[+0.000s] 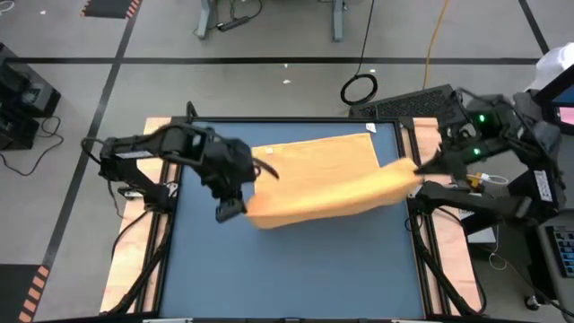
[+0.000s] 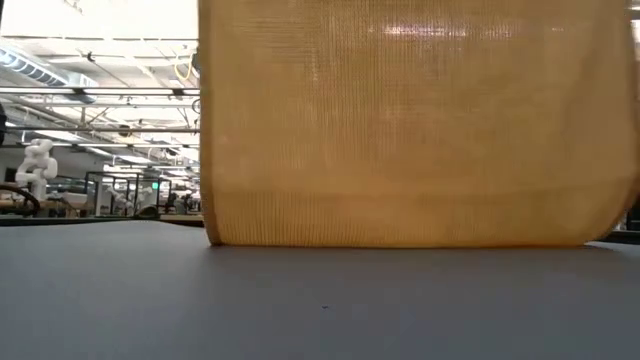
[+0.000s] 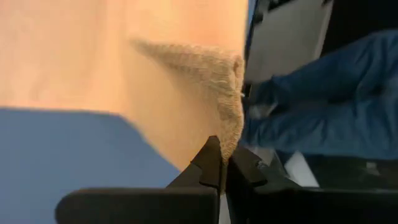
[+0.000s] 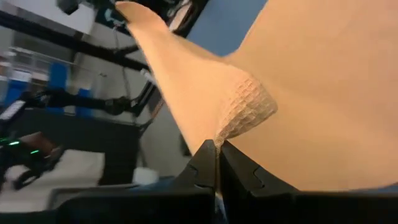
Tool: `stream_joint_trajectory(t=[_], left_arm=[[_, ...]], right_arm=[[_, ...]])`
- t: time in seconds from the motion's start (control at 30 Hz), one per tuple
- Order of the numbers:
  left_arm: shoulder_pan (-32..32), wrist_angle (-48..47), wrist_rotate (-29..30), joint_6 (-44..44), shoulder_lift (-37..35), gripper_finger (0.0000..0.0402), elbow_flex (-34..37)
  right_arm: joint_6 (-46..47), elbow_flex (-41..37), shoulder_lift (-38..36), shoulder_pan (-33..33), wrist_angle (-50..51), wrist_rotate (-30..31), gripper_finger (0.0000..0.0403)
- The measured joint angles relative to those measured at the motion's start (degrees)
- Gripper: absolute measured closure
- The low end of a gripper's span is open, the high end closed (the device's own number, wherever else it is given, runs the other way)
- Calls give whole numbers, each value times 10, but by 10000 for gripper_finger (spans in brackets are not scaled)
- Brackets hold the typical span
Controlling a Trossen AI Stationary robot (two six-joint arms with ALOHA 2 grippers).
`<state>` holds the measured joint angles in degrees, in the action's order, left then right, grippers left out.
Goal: Roll towel
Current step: Roll the yellow towel
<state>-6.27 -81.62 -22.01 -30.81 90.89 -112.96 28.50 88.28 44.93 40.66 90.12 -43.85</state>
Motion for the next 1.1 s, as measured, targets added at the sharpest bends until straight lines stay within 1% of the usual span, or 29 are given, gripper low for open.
stream_joint_trajectory(t=[0.07,0.2,0.33,0.4,0.5,0.57,0.63,0.73,0.8,0.9,0.97,1.1], left_arm=[[-13,2,3,-15,0,394,5],[-22,39,42,-32,-2,394,5],[-21,85,93,8,-2,394,5],[-21,78,102,13,-1,394,6],[-23,24,102,-9,-3,394,9],[-29,5,99,-37,-16,394,9],[-34,4,98,-55,-40,394,9],[-38,15,109,-70,-66,394,7],[-38,15,149,-74,-77,394,8],[-31,16,234,-69,-93,394,8],[-21,25,263,-52,-95,394,8],[-12,26,260,-30,-73,394,8]], right_arm=[[23,-33,-29,-3,0,-17,403],[52,-87,-73,-3,-1,-27,403],[54,-138,-98,-3,-29,-26,403],[54,-162,-105,-3,-37,-27,403],[61,-187,-111,-3,-43,-28,403],[66,-195,-113,-3,-53,-34,403],[70,-199,-113,-3,-69,-46,403],[87,-199,-113,-3,-114,-45,403],[107,-198,-109,-3,-159,-25,403],[124,-199,-97,-3,-211,25,403],[118,-199,-91,-3,-212,33,403],[89,-199,-89,-3,-145,33,403]])
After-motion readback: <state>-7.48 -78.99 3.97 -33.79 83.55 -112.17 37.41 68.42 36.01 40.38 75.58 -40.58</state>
